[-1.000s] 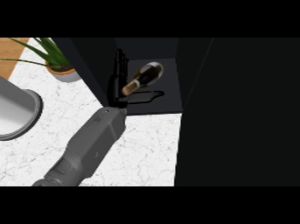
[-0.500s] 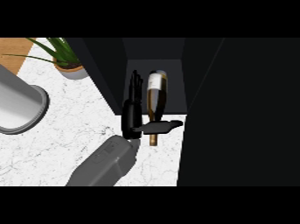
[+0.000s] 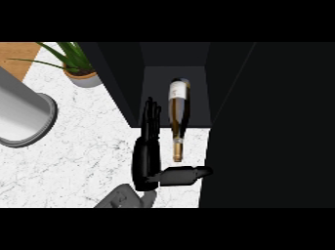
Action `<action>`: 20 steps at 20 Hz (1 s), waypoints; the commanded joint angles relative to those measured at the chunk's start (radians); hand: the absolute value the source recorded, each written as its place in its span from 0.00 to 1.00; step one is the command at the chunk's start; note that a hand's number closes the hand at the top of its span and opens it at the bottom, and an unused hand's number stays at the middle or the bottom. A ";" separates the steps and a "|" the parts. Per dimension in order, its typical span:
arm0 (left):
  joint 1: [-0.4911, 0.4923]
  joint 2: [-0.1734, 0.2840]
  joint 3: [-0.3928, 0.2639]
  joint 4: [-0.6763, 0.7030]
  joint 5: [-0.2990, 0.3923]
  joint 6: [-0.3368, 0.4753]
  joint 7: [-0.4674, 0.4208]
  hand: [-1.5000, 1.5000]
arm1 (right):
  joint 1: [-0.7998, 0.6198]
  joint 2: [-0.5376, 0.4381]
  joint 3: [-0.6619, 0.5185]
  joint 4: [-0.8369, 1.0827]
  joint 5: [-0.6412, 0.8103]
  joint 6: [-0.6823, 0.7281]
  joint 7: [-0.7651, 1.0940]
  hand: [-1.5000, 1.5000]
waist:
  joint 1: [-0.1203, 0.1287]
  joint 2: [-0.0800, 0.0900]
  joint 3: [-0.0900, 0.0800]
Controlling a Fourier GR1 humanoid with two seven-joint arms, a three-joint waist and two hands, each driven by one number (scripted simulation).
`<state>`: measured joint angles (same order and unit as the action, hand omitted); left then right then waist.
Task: Pick up the wine, place it into the cabinet and close the cabinet
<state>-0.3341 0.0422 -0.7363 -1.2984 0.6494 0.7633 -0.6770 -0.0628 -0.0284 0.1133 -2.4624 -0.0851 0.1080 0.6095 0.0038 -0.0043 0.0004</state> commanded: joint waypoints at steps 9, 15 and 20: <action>0.241 0.154 -0.109 -0.493 -0.159 0.157 0.168 0.00 | -0.029 -0.040 -0.092 -0.007 -0.113 0.035 0.023 0.00 | 0.001 0.002 0.000; 0.360 0.257 -0.152 -0.592 -0.177 0.078 0.140 0.00 | 0.120 -0.019 0.003 -0.067 -0.168 0.103 0.025 1.00 | -0.004 0.001 0.001; 0.449 0.416 -0.082 -0.679 -0.136 -0.076 0.105 0.00 | 0.090 -0.061 -0.019 -0.063 -0.193 0.147 0.058 1.00 | -0.001 0.002 0.000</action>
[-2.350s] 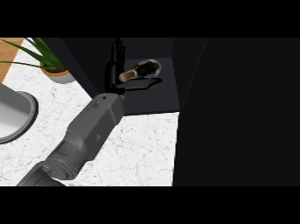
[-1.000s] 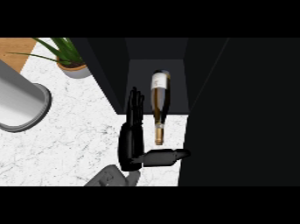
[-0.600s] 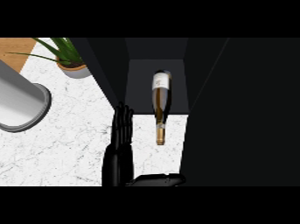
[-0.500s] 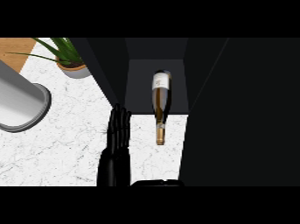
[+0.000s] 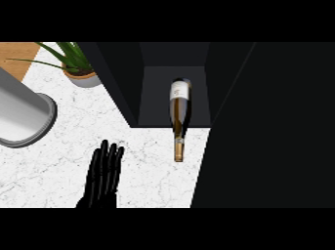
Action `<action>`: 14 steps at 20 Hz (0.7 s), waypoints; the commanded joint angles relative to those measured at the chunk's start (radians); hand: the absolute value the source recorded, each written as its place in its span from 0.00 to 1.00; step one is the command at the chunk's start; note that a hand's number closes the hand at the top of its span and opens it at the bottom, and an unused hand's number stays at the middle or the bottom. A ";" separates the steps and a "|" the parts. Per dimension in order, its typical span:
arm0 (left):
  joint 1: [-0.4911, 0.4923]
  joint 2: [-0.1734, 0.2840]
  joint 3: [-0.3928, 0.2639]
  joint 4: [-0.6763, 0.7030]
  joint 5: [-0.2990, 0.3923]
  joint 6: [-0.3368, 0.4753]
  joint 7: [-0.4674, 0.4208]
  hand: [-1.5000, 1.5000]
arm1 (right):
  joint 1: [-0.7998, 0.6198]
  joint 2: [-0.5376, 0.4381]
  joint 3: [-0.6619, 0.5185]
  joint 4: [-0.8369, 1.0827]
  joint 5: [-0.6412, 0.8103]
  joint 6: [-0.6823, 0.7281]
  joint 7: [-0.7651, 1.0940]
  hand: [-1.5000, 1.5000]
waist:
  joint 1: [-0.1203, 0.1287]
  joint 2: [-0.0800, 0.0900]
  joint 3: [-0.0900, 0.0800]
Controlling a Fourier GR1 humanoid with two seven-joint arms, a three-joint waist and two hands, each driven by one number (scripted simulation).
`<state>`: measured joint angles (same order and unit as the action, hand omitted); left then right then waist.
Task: Pick up the wine, place it into the cabinet and close the cabinet
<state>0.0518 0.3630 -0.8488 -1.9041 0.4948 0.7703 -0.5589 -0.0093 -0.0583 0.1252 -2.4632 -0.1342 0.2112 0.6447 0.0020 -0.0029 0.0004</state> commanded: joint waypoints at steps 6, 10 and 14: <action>0.144 0.153 0.073 -0.121 0.023 -0.142 -0.029 0.00 | 0.093 -0.011 0.076 -0.131 -0.106 0.057 0.048 1.00 | -0.002 0.000 -0.001; 0.219 0.241 0.152 -0.215 0.087 -0.196 -0.042 0.00 | 0.136 0.050 0.181 -0.091 -0.130 0.024 0.099 1.00 | 0.009 -0.002 -0.001; 0.227 0.283 0.292 -0.212 0.173 -0.255 -0.030 0.00 | 0.135 0.053 0.191 -0.111 -0.184 0.016 0.151 1.00 | 0.003 0.001 -0.001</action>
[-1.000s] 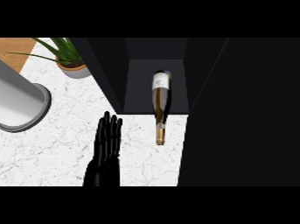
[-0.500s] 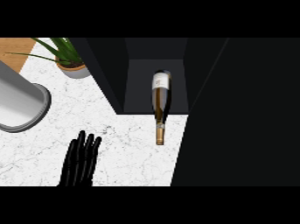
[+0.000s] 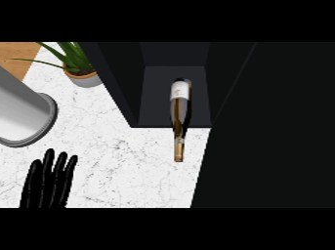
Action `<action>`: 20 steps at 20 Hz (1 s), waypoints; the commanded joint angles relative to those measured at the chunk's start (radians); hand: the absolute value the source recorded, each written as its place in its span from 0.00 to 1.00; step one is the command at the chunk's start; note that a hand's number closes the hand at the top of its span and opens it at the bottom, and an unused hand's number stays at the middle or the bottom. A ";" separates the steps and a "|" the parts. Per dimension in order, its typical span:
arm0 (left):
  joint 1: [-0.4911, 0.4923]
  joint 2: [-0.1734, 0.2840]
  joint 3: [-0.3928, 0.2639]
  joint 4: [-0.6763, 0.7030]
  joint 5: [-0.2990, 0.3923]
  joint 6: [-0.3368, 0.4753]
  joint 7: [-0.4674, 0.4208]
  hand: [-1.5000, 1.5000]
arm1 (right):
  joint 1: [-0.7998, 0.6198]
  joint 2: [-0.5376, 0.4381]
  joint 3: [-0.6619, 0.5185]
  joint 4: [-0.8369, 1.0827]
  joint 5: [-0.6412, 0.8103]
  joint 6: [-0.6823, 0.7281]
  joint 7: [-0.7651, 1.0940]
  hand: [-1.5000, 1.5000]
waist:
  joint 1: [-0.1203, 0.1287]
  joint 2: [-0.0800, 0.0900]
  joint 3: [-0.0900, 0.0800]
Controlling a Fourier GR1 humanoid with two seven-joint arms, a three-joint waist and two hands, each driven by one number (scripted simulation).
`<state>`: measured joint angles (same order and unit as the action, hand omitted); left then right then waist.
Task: Pick up the wine, place it into the cabinet and close the cabinet
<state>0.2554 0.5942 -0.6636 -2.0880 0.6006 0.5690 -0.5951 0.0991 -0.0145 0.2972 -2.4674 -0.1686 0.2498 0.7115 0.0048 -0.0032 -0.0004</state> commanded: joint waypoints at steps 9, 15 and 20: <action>0.108 0.071 0.240 0.020 0.137 -0.179 -0.043 0.00 | 0.069 0.009 0.371 -0.115 0.033 0.030 0.037 1.00 | -0.007 -0.002 0.000; 0.153 0.146 0.414 0.048 0.248 -0.303 -0.013 0.00 | -0.084 0.014 0.569 -0.074 0.160 -0.181 0.088 1.00 | 0.000 -0.003 -0.002; 0.195 0.191 0.469 0.001 0.269 -0.354 0.010 0.00 | -0.104 0.013 0.666 0.005 0.228 -0.295 0.019 1.00 | 0.007 -0.006 -0.002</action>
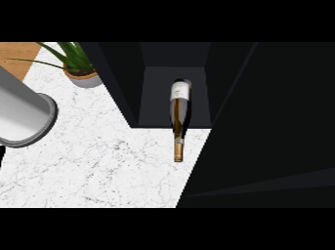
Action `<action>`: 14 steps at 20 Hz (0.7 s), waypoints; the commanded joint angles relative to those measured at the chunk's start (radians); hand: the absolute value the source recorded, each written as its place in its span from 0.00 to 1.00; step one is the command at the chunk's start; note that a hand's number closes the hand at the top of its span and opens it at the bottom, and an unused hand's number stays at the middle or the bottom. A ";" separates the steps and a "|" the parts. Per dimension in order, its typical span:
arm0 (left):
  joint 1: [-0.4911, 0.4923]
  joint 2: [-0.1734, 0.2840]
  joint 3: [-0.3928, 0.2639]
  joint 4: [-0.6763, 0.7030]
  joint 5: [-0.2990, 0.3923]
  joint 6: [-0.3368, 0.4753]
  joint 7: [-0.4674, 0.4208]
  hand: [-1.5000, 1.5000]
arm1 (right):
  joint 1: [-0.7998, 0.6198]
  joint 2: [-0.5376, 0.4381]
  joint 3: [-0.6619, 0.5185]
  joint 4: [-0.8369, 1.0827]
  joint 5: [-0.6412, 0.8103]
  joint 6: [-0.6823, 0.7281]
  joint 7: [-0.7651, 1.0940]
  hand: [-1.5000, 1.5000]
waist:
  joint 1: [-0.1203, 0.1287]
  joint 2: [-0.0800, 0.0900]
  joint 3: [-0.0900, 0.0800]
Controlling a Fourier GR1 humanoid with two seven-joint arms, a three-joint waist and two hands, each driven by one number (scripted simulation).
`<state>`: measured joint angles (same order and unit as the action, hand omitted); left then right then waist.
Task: Pick up the wine, place it into the cabinet and close the cabinet
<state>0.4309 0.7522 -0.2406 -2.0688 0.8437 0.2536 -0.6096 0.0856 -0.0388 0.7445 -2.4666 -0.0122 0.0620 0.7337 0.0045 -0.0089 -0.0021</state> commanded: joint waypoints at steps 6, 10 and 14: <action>0.019 0.021 0.066 0.008 0.027 -0.078 0.024 0.00 | -0.195 0.035 0.207 0.062 0.117 -0.191 -0.037 1.00 | 0.013 0.001 -0.002; -0.004 0.040 0.113 0.016 0.086 -0.105 0.074 0.00 | -0.314 0.036 0.275 0.115 0.169 -0.321 -0.031 1.00 | 0.012 0.000 -0.002; 0.004 0.029 0.135 0.022 0.094 -0.143 0.079 0.00 | -0.453 0.034 0.218 0.143 0.182 -0.396 0.051 1.00 | 0.018 0.003 -0.002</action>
<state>0.4229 0.7919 -0.1077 -2.0366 0.9393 0.1293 -0.5380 -0.1900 -0.1177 0.8715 -2.3957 0.1351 -0.2422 0.7268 0.0148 -0.0075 -0.0038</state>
